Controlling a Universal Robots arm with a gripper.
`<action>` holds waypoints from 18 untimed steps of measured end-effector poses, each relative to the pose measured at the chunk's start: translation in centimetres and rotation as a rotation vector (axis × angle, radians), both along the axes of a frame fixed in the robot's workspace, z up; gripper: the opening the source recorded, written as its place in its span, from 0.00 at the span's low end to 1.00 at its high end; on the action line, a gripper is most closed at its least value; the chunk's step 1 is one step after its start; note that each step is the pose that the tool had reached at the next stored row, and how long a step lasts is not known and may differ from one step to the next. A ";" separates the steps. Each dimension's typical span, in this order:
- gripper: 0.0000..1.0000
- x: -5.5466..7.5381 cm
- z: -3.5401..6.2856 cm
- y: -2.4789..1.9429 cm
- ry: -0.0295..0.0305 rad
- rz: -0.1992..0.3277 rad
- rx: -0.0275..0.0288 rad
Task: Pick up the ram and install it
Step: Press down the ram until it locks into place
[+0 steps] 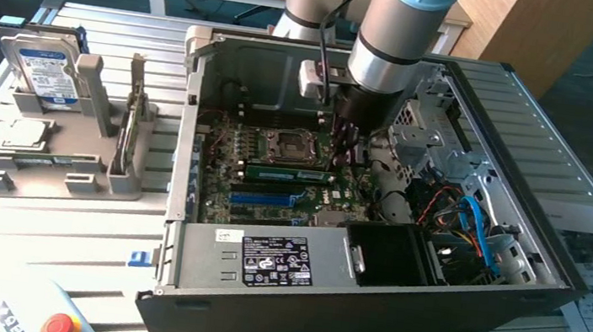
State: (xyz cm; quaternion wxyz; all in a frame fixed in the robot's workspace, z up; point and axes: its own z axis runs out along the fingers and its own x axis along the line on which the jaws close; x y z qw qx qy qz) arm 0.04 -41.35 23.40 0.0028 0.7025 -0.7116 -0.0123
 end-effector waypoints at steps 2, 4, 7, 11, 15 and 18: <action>0.10 0.0 0.00 0.00 0.0001 0.000 -0.0002; 0.10 -0.1 -0.01 0.01 0.0000 0.000 0.0000; 0.10 -0.5 -0.02 0.03 0.0000 0.000 0.0000; 0.10 -1.4 -0.02 0.07 0.0000 -0.001 0.0000; 0.10 -2.2 -0.03 0.12 0.0000 0.000 0.0000; 0.10 -2.8 -0.03 0.16 0.0001 -0.001 -0.0001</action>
